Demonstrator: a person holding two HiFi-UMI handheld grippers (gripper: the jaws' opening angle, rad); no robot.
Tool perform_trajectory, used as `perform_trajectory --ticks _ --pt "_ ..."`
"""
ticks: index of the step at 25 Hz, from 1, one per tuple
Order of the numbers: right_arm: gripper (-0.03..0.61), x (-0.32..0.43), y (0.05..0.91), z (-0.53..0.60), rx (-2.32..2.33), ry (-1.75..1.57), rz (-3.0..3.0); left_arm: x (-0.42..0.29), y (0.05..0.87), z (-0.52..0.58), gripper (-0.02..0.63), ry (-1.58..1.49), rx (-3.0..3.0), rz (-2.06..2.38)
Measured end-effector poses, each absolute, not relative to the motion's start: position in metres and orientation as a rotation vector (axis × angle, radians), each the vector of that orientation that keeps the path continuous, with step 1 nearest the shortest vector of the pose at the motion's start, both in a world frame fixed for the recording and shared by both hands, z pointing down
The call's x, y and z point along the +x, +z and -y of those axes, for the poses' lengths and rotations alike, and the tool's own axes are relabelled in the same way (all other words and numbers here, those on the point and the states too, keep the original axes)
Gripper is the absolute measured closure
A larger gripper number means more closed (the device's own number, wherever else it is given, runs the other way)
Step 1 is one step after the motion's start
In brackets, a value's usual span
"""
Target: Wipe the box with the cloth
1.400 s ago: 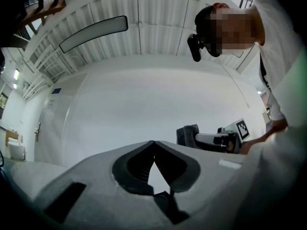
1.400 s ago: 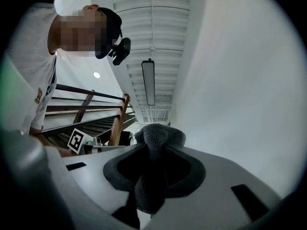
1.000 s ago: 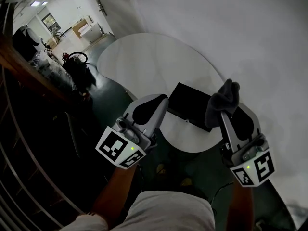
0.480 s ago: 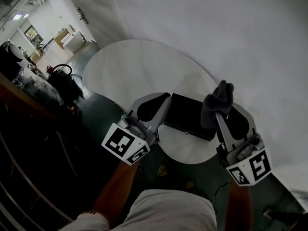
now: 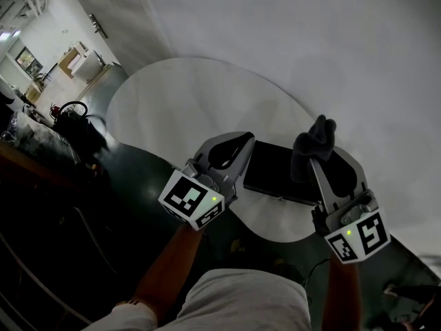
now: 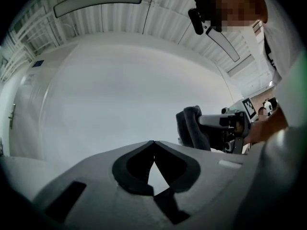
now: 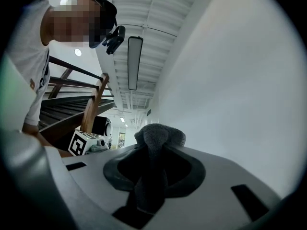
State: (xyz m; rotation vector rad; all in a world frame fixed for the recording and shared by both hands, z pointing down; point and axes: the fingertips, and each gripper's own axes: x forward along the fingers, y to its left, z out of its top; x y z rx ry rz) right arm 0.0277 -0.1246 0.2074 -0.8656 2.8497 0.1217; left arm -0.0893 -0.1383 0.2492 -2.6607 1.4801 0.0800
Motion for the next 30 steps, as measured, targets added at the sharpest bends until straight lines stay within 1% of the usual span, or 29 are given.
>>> perform_trajectory --ticks 6,12,17,20,26,30 --pt "0.483 0.01 0.221 0.137 -0.96 0.098 -2.886 -0.098 0.272 0.157 0.598 0.02 -2.746 -1.436" --pt "0.483 0.01 0.235 0.164 -1.061 -0.011 -2.929 -0.105 0.297 0.183 0.598 -0.088 -2.794 -1.492" --pt "0.483 0.023 0.26 0.178 -1.183 -0.135 -2.931 -0.102 0.334 0.197 0.598 -0.291 -2.823 -1.559" --pt "0.483 0.026 0.274 0.172 -1.229 -0.142 -2.933 -0.1 0.357 0.197 0.598 -0.416 -2.84 -1.591" --pt "0.483 0.013 0.308 0.148 -1.241 -0.16 -2.921 -0.107 0.397 0.196 0.598 -0.601 -2.878 -1.662" --pt "0.483 -0.002 0.329 0.13 -1.251 -0.149 -2.943 -0.108 0.414 0.192 0.597 -0.687 -2.933 -1.626"
